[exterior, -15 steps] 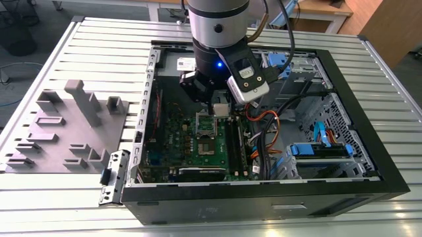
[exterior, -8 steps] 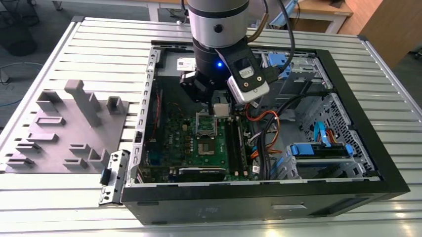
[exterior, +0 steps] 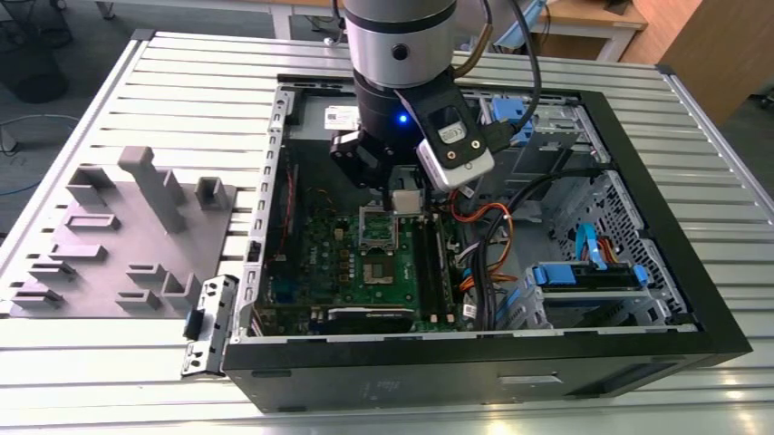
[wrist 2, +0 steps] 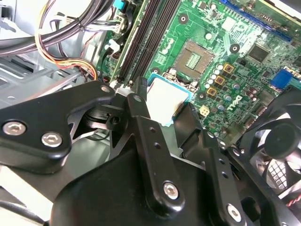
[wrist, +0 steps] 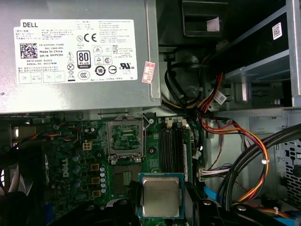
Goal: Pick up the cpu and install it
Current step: 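Place the cpu into insertion slot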
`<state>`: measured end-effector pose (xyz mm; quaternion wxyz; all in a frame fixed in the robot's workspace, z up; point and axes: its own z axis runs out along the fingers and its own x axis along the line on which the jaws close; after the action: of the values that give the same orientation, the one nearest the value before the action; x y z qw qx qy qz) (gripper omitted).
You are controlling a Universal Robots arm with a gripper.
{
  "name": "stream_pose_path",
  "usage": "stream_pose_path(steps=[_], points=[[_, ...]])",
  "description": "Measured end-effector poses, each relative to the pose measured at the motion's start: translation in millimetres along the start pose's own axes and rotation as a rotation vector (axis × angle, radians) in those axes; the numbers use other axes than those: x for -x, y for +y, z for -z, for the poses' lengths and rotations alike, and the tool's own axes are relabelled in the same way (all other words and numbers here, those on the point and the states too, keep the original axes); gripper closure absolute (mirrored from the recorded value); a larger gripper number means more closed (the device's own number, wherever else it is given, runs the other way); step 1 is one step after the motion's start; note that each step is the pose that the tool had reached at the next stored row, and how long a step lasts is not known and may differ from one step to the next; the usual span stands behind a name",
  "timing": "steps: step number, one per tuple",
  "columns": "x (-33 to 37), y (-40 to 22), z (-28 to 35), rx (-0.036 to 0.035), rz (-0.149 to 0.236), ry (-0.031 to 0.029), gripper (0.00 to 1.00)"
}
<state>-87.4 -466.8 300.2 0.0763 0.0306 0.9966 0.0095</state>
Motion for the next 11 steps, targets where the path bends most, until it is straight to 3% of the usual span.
stream_pose_path(steps=[11], points=[[0.0,0.0,0.0,-0.0007,-0.002,-0.0057,0.53]])
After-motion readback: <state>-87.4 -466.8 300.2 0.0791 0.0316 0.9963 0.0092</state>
